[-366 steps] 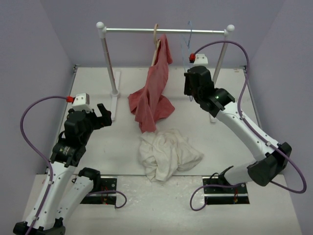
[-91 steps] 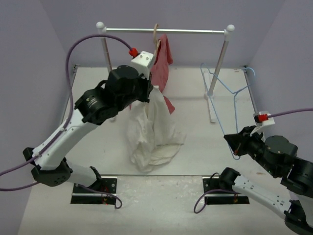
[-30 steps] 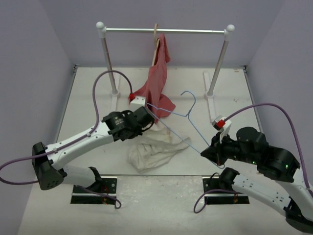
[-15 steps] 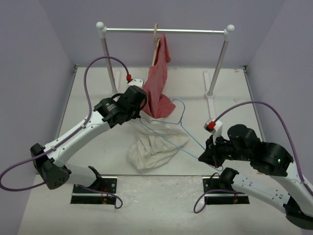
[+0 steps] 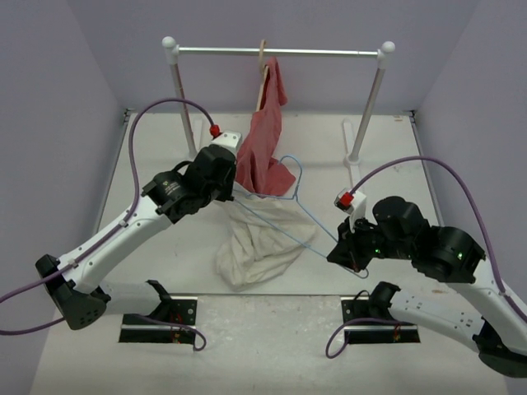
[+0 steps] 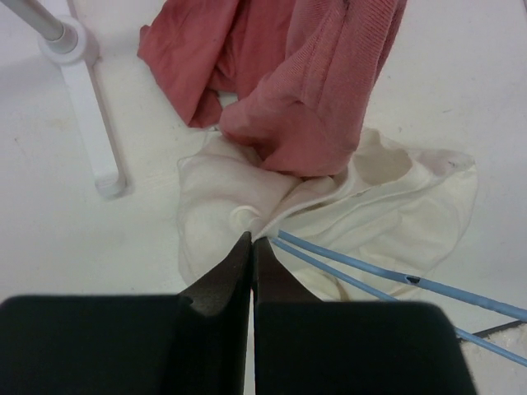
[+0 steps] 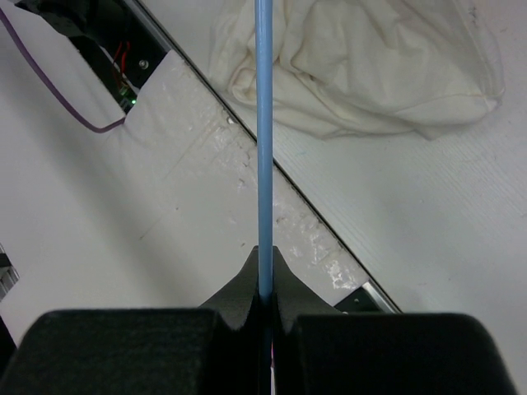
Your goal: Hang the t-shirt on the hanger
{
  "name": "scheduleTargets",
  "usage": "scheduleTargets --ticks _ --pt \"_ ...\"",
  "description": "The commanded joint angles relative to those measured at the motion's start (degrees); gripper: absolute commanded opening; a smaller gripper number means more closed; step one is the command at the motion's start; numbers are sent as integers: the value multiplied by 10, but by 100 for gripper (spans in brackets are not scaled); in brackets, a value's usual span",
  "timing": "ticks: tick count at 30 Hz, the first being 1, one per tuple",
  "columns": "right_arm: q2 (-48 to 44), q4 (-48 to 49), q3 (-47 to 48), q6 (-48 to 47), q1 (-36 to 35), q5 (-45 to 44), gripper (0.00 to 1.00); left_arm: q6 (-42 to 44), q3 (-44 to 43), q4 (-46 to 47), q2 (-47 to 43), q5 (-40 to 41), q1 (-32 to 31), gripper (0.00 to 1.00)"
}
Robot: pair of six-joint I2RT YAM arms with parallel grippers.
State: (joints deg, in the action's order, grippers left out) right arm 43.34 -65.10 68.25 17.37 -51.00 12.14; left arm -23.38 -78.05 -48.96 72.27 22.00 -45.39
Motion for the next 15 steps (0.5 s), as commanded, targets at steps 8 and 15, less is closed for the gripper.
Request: scheduleTargets --ticks 8,15 --pt "37 47 34 -32 -4 14 0 51 13 59 -14 -57 3 0" --pt "64 92 15 -43 -8 44 0 63 -22 42 -22 -50 3 0"
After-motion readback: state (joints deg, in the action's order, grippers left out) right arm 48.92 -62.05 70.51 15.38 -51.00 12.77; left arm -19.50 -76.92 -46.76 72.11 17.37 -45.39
